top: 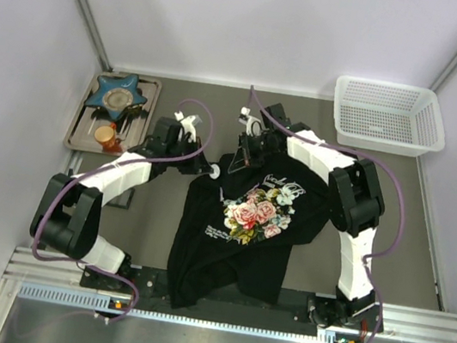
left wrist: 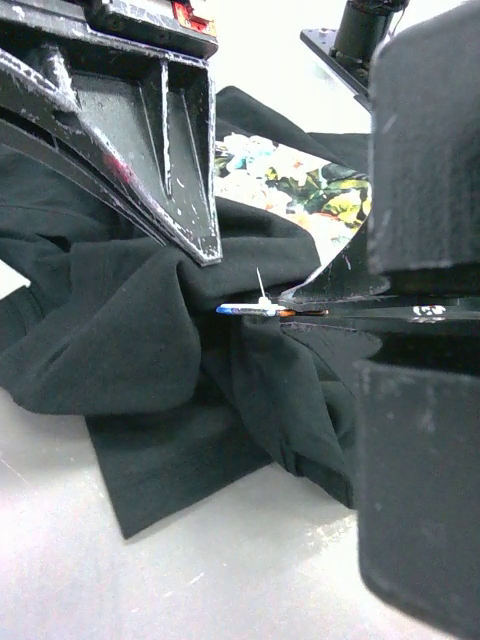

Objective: Pin the brooch onto the clothing
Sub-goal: Pin the brooch to the clothes.

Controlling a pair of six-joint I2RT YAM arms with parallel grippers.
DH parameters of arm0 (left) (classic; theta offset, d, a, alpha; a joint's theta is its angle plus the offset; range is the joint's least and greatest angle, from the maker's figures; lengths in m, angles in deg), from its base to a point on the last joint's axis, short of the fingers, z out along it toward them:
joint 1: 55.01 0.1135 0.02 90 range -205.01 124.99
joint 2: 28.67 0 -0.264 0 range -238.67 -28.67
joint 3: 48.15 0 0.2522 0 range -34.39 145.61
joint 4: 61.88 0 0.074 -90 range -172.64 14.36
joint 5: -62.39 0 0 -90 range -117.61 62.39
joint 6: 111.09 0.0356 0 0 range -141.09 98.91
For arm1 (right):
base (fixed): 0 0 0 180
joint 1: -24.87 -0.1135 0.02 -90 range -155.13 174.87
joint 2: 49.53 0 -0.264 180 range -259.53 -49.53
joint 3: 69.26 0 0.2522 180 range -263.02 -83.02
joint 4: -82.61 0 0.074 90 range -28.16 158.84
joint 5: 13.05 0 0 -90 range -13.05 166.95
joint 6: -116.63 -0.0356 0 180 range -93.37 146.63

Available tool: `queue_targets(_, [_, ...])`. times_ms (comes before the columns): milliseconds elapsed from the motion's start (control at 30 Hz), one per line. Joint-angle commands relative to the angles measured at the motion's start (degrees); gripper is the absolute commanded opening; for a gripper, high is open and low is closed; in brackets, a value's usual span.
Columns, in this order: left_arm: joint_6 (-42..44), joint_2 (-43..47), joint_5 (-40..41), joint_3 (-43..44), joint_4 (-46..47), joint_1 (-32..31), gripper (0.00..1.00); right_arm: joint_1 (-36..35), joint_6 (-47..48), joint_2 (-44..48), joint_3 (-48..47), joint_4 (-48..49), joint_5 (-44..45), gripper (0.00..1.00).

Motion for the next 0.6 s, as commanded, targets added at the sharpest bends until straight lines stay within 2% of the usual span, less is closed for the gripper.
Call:
queue_targets(0, [0.6,0.0,3.4,3.2,1.3,-1.7,0.0,0.5,-7.4,3.8,-0.1,5.9,-4.9,0.0])
queue_targets(233, [1.5,-1.6,5.5,4.9,0.9,-3.7,0.0,1.6,-11.7,4.9,2.1,11.7,-8.0,0.0])
queue_targets(567, [3.8,-2.7,7.2,6.3,-1.0,-5.0,0.0,2.6,-13.6,4.8,2.1,13.0,-8.5,0.0])
